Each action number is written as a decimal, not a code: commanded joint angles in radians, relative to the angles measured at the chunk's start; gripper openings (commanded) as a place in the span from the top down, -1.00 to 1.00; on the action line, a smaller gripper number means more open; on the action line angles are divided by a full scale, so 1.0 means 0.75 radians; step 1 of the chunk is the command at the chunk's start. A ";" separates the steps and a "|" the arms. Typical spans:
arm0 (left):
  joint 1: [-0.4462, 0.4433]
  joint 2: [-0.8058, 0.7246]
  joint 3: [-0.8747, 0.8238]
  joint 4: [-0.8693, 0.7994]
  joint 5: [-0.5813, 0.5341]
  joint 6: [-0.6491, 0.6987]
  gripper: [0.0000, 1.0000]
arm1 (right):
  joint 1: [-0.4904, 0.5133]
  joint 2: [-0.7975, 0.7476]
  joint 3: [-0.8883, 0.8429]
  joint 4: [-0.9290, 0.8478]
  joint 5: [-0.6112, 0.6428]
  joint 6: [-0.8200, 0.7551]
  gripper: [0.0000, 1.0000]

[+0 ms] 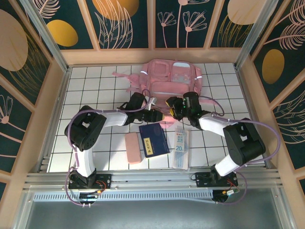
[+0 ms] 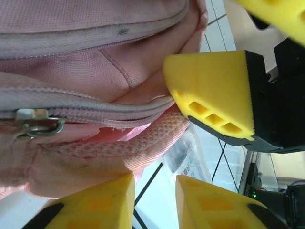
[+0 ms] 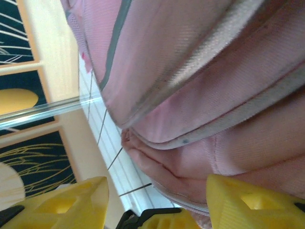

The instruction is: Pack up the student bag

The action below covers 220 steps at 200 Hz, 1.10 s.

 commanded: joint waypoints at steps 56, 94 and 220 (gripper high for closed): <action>0.135 -0.185 -0.025 -0.250 -0.234 0.086 0.03 | -0.253 -0.200 0.021 -0.389 -0.002 -0.257 -0.15; 0.135 -0.102 0.120 -0.302 -0.215 0.148 -0.04 | -0.287 -0.075 0.020 -0.332 -0.127 -0.240 -0.12; 0.132 -0.048 0.106 -0.246 -0.113 0.160 -0.07 | -0.281 -0.012 0.145 -0.253 -0.132 -0.209 0.80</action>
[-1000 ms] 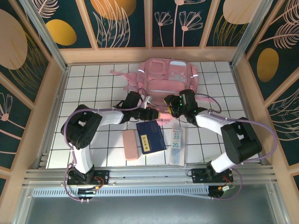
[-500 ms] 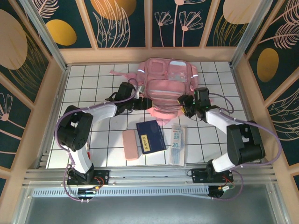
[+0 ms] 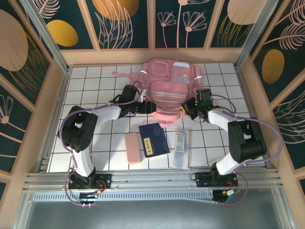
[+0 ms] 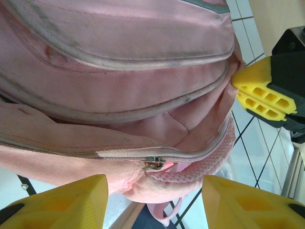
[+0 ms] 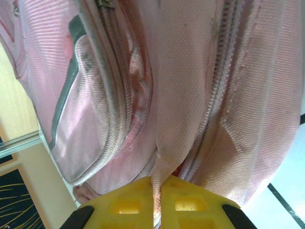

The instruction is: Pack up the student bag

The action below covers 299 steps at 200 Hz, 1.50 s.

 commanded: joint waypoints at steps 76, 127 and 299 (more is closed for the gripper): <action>-0.064 0.101 0.043 0.039 0.059 0.000 0.03 | 0.083 0.032 0.040 0.117 0.039 0.122 0.30; -0.082 0.125 0.043 0.094 0.074 -0.036 0.28 | 0.153 0.097 0.056 0.026 0.155 0.234 0.19; -0.059 0.103 0.118 -0.016 -0.078 0.018 0.13 | 0.160 -0.115 0.144 0.119 0.190 0.306 1.00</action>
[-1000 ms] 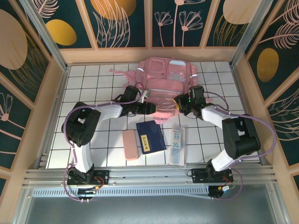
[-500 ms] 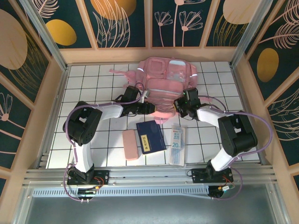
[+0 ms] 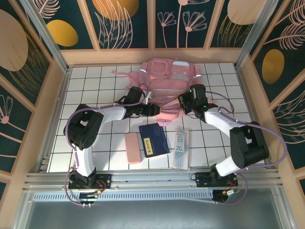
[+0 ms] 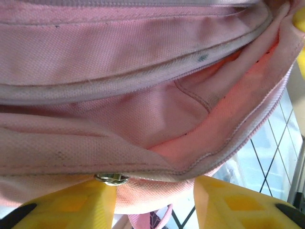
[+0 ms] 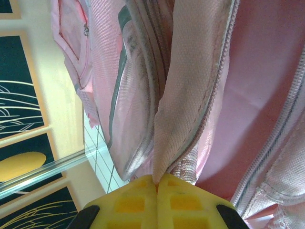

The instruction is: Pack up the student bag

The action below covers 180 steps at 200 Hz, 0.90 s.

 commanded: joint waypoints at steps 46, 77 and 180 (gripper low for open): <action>0.012 0.048 0.099 -0.070 -0.144 -0.052 0.12 | 0.021 -0.014 0.091 0.041 -0.053 -0.070 1.00; 0.016 0.073 0.129 -0.169 -0.309 -0.079 0.19 | 0.040 -0.044 0.097 -0.037 0.008 -0.147 1.00; 0.016 -0.093 0.033 0.025 -0.052 -0.070 1.00 | 0.001 -0.057 0.162 -0.187 0.077 -0.610 1.00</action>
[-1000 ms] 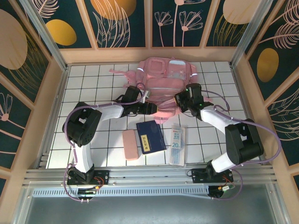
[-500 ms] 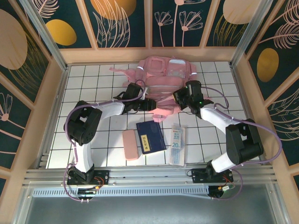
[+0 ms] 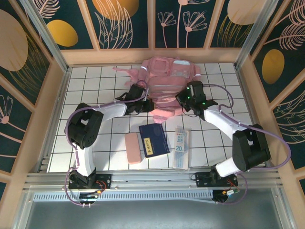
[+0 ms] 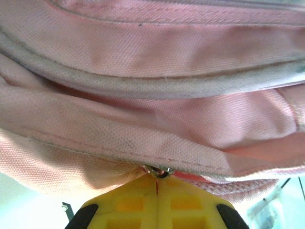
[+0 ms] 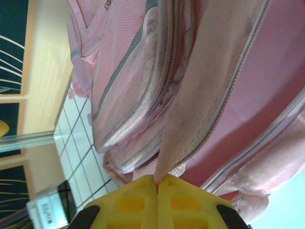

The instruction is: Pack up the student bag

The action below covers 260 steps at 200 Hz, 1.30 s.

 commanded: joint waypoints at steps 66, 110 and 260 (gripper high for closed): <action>-0.023 -0.151 -0.206 0.530 0.396 -0.216 1.00 | -0.190 0.120 0.173 -0.077 -0.333 -0.791 0.21; -0.024 -0.136 -0.221 0.610 0.439 -0.250 1.00 | -0.167 -0.071 0.188 -0.375 -0.200 -1.303 0.09; 0.033 0.008 -0.030 0.176 0.392 -0.172 0.26 | 0.086 0.161 0.172 -0.311 -0.365 -2.351 0.13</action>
